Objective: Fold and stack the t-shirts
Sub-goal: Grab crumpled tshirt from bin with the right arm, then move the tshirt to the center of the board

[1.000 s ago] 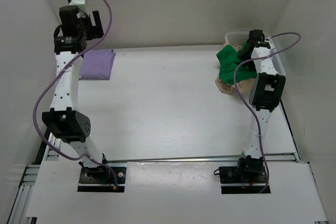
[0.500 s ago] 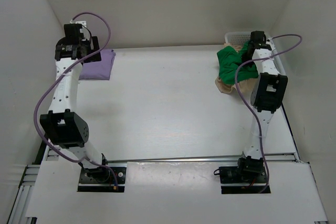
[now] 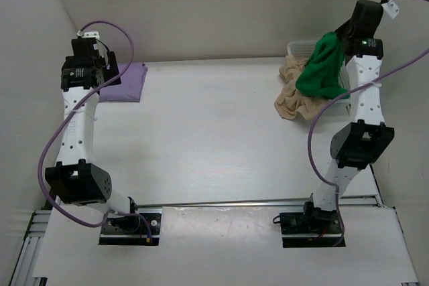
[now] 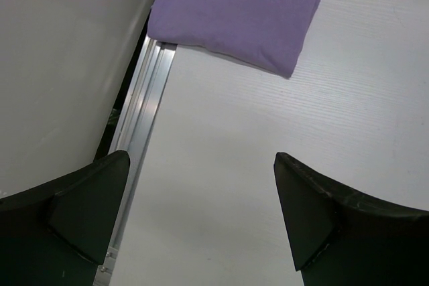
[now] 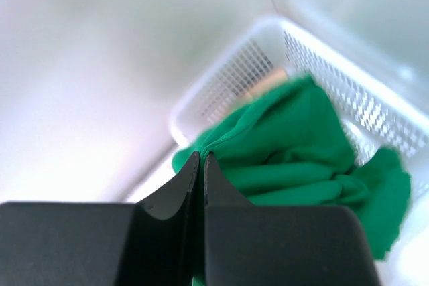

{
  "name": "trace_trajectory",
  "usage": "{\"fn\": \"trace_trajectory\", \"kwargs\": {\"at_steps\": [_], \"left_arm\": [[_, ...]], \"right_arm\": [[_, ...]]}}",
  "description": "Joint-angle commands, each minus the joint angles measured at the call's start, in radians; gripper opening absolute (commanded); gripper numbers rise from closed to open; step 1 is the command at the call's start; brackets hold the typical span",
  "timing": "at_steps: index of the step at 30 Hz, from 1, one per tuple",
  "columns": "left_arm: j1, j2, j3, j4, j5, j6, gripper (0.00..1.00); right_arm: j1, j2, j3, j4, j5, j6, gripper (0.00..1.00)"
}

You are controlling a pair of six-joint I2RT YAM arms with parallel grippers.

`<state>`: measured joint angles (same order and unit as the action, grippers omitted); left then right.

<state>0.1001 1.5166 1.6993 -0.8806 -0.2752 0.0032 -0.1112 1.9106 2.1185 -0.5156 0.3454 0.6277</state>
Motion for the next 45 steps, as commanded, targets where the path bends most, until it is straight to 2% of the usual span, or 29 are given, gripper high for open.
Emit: {"fn": "trace_trajectory", "kwargs": {"at_steps": [1,5,6,10,14,16,19,22,24,27,28,30,32,33,34,35,36,38,39,40,41,42,43,44,45], "left_arm": [[0.032,-0.081,-0.020,-0.001,-0.032,-0.003,1.00],[0.058,-0.127,-0.053,-0.020,0.025,-0.003,1.00],[0.068,-0.147,-0.072,-0.020,0.039,-0.003,1.00],[0.069,-0.187,-0.102,-0.029,0.076,-0.003,1.00],[0.078,-0.231,-0.121,-0.038,0.154,-0.003,1.00],[0.078,-0.243,-0.121,-0.038,0.165,-0.003,1.00],[0.078,-0.262,-0.130,-0.047,0.186,-0.003,1.00],[0.078,-0.285,-0.139,-0.058,0.208,-0.003,1.00],[0.078,-0.297,-0.150,-0.069,0.217,-0.003,1.00],[0.078,-0.325,-0.193,-0.080,0.217,-0.003,1.00],[0.078,-0.335,-0.205,-0.092,0.217,-0.003,1.00],[0.066,-0.335,-0.245,-0.106,0.217,-0.003,1.00],[0.037,-0.335,-0.279,-0.132,0.217,-0.003,1.00],[0.023,-0.335,-0.288,-0.144,0.217,-0.003,1.00],[0.010,-0.326,-0.288,-0.156,0.217,-0.003,1.00],[-0.020,-0.306,-0.288,-0.185,0.206,-0.003,1.00],[-0.037,-0.297,-0.288,-0.201,0.206,-0.003,1.00],[-0.107,-0.280,-0.288,-0.225,0.195,-0.003,1.00],[-0.140,-0.280,-0.288,-0.250,0.195,-0.003,1.00],[-0.180,-0.280,-0.279,-0.261,0.195,-0.003,1.00],[-0.270,-0.280,-0.279,-0.270,0.195,-0.003,1.00],[-0.322,-0.280,-0.268,-0.279,0.195,-0.003,1.00],[-0.374,-0.280,-0.268,-0.300,0.195,-0.003,1.00],[-0.472,-0.268,-0.268,-0.310,0.211,-0.003,1.00],[-0.515,-0.259,-0.268,-0.310,0.221,-0.003,1.00]], "right_arm": [[-0.005,-0.083,0.044,0.098,-0.031,-0.074,0.00],[0.042,-0.230,0.054,0.204,-0.173,-0.112,0.00],[0.059,-0.254,0.082,0.224,-0.265,-0.124,0.00],[0.278,-0.378,0.120,0.334,-0.367,-0.209,0.00],[0.496,-0.453,0.110,0.409,-0.443,-0.209,0.00],[0.601,-0.482,0.066,0.423,-0.425,-0.188,0.00],[0.688,-0.496,-0.014,0.445,-0.399,-0.149,0.00],[0.712,-0.505,-0.122,0.398,-0.297,-0.088,0.01],[0.713,-0.505,-0.182,0.280,-0.141,0.048,0.01],[0.702,-0.473,-0.313,0.087,-0.043,0.230,0.00],[0.702,-0.464,-0.409,0.074,-0.043,0.250,0.02],[0.693,-0.403,-0.489,0.033,-0.130,0.327,0.26],[0.656,-0.279,-0.537,0.014,-0.239,0.337,0.58],[0.641,-0.216,-0.507,-0.039,-0.382,0.278,0.79],[0.628,-0.146,-0.450,-0.117,-0.431,0.244,0.82],[0.619,0.007,-0.258,-0.226,-0.450,0.203,0.83],[0.619,0.072,-0.159,-0.426,-0.436,0.154,0.85],[0.633,0.151,-0.012,-0.553,-0.335,0.022,0.85],[0.642,0.137,-0.037,-0.579,-0.292,-0.003,0.87],[0.653,0.049,-0.096,-0.554,-0.260,-0.028,0.87],[0.653,-0.014,-0.284,-0.513,-0.244,-0.028,0.88],[0.653,-0.081,-0.392,-0.401,-0.261,-0.028,0.88],[0.627,-0.214,-0.499,-0.344,-0.287,0.004,0.88],[0.613,-0.275,-0.692,-0.292,-0.318,0.024,0.88],[0.601,-0.327,-0.774,-0.253,-0.344,0.045,0.86]]}}
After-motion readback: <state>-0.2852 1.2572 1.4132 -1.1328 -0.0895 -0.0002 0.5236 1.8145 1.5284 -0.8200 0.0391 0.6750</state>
